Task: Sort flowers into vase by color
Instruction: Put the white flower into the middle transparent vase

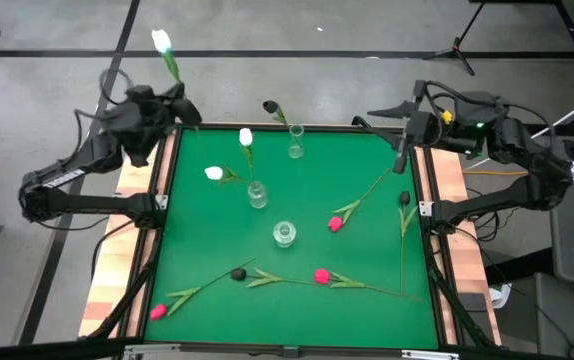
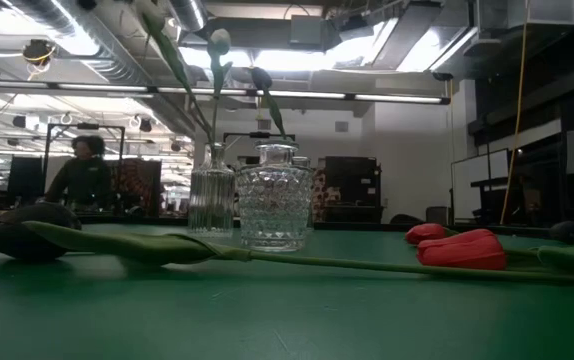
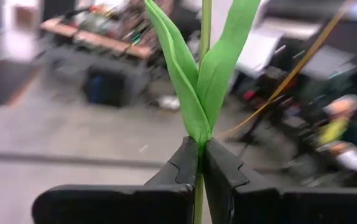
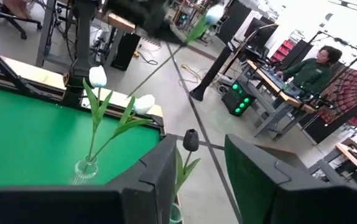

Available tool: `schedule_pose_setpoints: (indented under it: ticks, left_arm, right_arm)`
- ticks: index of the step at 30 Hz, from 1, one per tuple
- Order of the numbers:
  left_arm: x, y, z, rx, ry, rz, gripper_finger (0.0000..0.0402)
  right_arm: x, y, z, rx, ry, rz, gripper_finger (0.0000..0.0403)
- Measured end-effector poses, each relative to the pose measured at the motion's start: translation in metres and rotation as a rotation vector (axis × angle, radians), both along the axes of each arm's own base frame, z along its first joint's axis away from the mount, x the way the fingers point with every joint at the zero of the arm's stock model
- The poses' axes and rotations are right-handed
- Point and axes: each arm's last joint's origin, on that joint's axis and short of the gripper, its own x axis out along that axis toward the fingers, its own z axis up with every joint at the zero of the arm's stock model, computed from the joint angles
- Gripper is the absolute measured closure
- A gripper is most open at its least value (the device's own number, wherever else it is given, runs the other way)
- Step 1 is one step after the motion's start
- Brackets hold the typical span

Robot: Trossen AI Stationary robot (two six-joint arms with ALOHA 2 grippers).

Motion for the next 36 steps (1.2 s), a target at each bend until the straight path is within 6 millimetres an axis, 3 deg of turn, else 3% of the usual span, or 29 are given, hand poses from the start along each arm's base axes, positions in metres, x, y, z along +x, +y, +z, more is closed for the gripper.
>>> schedule_pose_setpoints:
  ticks: [6,13,20,26,31,36]
  left_arm:
    - [-0.001,-0.012,0.040,0.220,-0.163,-0.222,0.0395]
    - [0.008,-0.027,0.058,0.414,-0.276,-0.505,0.0395]
    - [0.039,-0.033,0.049,0.413,-0.217,-0.646,0.0391]
    - [0.069,-0.036,0.036,0.390,-0.135,-0.711,0.0390]
    - [0.085,-0.041,0.028,0.403,-0.073,-0.737,0.0389]
    - [0.099,-0.044,0.023,0.431,-0.035,-0.775,0.0389]
  right_arm:
    - [0.026,-0.002,0.003,-0.023,-0.071,0.045,0.0268]
    - [0.070,-0.005,0.003,-0.065,-0.186,0.220,0.0266]
    - [0.114,-0.021,-0.015,-0.003,-0.200,0.329,0.0262]
    - [0.147,-0.024,-0.032,0.042,-0.207,0.395,0.0211]
    - [0.167,-0.029,-0.048,0.113,-0.186,0.386,0.0176]
    - [0.182,-0.031,-0.053,0.136,-0.246,0.389,0.0169]
